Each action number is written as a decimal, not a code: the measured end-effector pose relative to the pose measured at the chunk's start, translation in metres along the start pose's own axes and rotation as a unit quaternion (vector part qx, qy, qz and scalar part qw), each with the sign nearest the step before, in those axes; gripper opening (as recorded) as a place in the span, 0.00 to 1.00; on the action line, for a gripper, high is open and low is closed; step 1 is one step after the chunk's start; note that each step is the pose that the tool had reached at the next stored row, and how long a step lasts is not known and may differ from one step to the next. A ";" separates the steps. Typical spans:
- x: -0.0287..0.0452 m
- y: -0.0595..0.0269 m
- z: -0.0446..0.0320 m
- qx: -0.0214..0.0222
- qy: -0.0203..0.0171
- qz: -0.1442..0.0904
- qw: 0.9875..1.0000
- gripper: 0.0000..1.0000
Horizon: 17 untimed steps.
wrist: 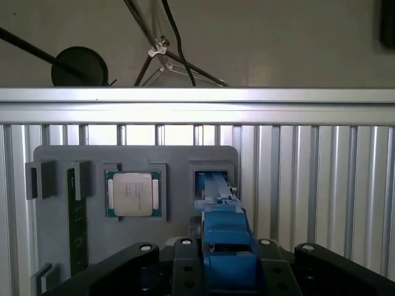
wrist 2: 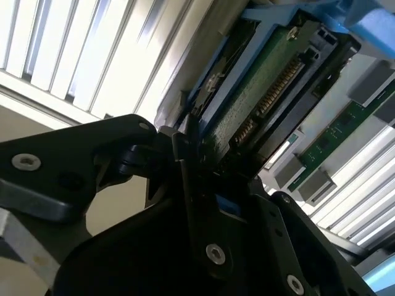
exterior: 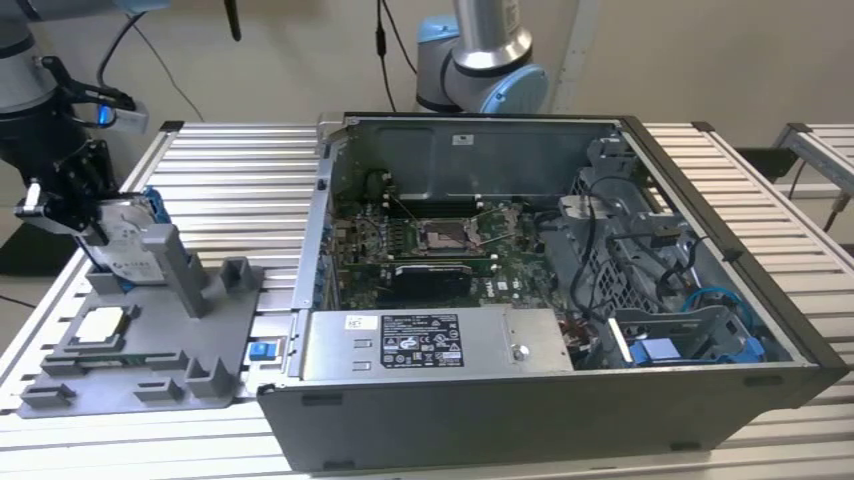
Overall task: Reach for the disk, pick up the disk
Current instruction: 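Pick up the disk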
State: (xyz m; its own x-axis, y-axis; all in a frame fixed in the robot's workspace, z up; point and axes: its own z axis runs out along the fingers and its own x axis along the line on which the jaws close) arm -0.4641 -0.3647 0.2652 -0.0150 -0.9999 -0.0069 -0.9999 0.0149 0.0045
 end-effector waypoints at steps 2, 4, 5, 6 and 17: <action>0.0000 0.0000 0.0001 0.000 0.000 0.000 1.000 0.00; 0.0000 0.0000 0.0001 0.000 0.000 0.000 1.000 0.00; 0.0000 0.0000 0.0002 0.000 0.000 0.000 1.000 0.00; 0.0000 0.0000 0.0002 0.000 0.000 0.000 1.000 0.00; -0.0001 0.0001 0.0002 0.000 0.001 0.000 1.000 0.00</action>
State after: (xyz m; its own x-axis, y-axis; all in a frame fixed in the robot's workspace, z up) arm -0.4642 -0.3646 0.2650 -0.0150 -0.9999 -0.0041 -0.9999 0.0150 0.0043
